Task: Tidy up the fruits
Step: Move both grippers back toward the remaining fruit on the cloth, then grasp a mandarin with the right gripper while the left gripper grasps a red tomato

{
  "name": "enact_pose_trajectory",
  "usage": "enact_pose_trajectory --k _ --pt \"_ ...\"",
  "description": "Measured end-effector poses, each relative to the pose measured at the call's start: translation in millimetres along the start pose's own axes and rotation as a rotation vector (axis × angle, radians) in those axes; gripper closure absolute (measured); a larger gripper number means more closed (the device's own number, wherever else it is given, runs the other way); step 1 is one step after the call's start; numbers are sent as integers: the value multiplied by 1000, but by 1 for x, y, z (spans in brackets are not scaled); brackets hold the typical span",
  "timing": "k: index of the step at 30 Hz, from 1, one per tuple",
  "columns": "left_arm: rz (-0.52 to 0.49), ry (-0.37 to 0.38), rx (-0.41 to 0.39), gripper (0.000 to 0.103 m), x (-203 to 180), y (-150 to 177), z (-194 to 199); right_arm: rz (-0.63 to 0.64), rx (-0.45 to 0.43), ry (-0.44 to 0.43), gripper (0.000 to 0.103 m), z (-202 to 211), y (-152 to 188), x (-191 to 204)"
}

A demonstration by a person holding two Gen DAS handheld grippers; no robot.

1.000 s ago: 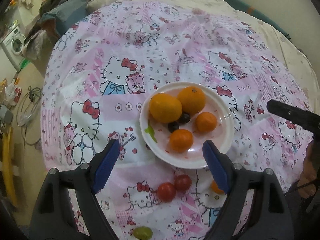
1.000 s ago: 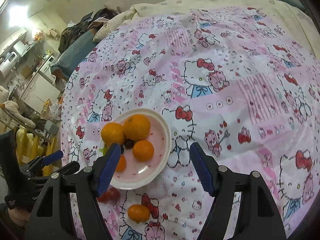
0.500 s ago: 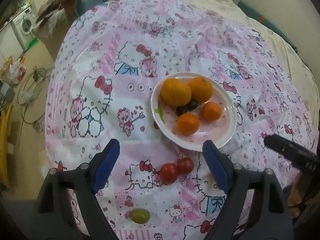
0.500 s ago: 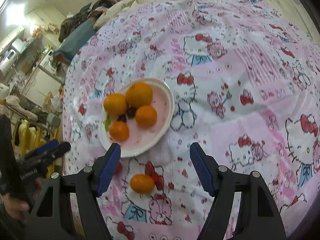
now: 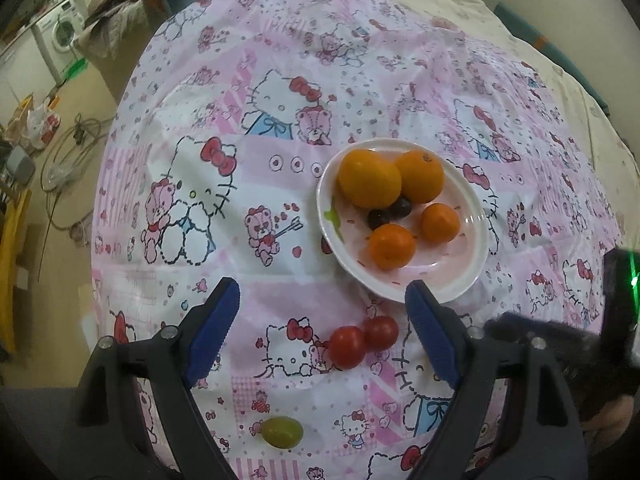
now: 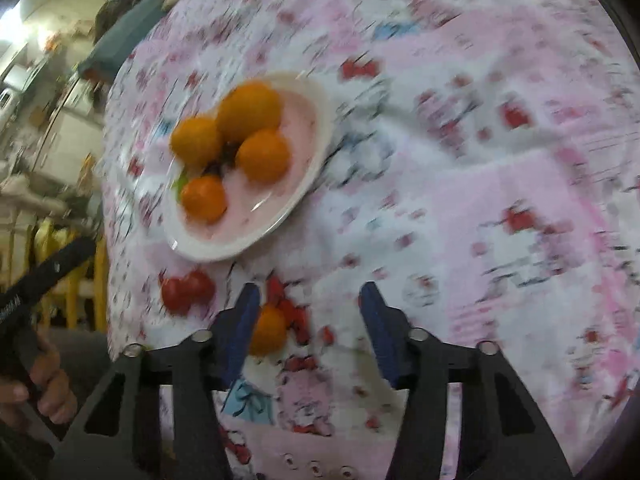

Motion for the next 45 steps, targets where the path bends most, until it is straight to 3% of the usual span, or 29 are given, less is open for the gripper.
enact_pose_trajectory --k 9,12,15,21,25,37,43,44,45 --pt "20 2 22 20 12 8 -3 106 127 -4 52 -36 29 33" --pt "15 -8 44 20 15 15 -9 122 127 31 53 -42 31 34" --pt "-15 11 119 21 8 30 -25 140 131 63 58 -47 32 30" --pt "-79 59 159 21 -15 39 -35 191 109 73 61 -45 34 35" --pt "-116 75 188 23 -27 43 -43 153 79 35 61 -34 26 35" --pt "-208 79 296 45 -54 57 -77 6 -83 -81 61 24 -15 25" --pt "-201 119 303 66 -65 57 -82 -69 -93 -93 61 30 -23 13" --pt "-204 111 303 76 -66 57 -83 -74 -91 -94 61 30 -23 11" --pt "-200 115 303 76 -66 57 -84 -77 -86 -95 61 29 -22 11"
Point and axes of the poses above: each gripper's, at about its wrist camera, not at the fingertips, and z roughly against the way its jaws point, x to its left, y to its underside, the point moved 10 cm from there along -z, roughly the way its jaws point, and after that the axes turned 15 degrees about -z, right-handed, at the moved point
